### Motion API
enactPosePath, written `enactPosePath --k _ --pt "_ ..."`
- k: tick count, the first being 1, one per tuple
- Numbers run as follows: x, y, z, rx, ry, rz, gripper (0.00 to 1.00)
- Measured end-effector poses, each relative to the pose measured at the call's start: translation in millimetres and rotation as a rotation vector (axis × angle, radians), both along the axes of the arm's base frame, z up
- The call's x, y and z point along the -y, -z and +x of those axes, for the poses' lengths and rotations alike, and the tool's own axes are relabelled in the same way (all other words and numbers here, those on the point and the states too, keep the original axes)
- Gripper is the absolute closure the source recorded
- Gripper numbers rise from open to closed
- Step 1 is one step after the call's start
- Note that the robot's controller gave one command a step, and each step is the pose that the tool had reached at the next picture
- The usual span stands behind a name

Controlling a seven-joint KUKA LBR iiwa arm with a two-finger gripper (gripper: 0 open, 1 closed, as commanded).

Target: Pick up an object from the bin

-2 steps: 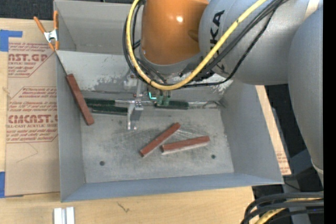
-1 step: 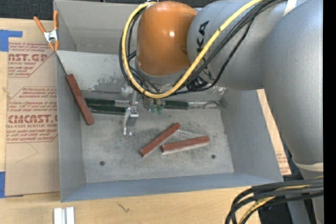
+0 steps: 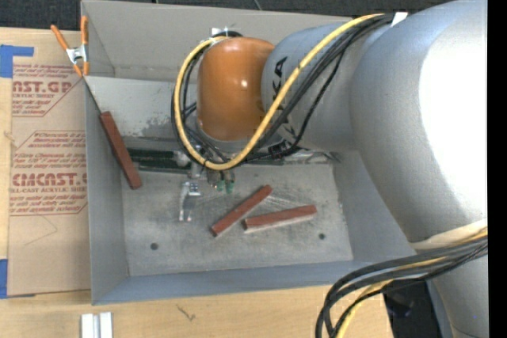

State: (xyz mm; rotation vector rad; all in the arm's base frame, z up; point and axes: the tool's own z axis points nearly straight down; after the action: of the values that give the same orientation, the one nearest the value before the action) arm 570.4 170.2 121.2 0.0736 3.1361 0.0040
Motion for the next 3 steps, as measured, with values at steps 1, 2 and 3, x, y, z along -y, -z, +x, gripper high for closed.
enactPosePath --k 1,2,3 --pt "6.3 19.2 -6.1 -0.003 -0.013 0.001 0.00" --pt "25.2 16.1 -7.0 -0.008 0.008 -0.005 0.00" --pt "79.9 42.3 -60.1 0.007 -0.169 0.001 1.00"
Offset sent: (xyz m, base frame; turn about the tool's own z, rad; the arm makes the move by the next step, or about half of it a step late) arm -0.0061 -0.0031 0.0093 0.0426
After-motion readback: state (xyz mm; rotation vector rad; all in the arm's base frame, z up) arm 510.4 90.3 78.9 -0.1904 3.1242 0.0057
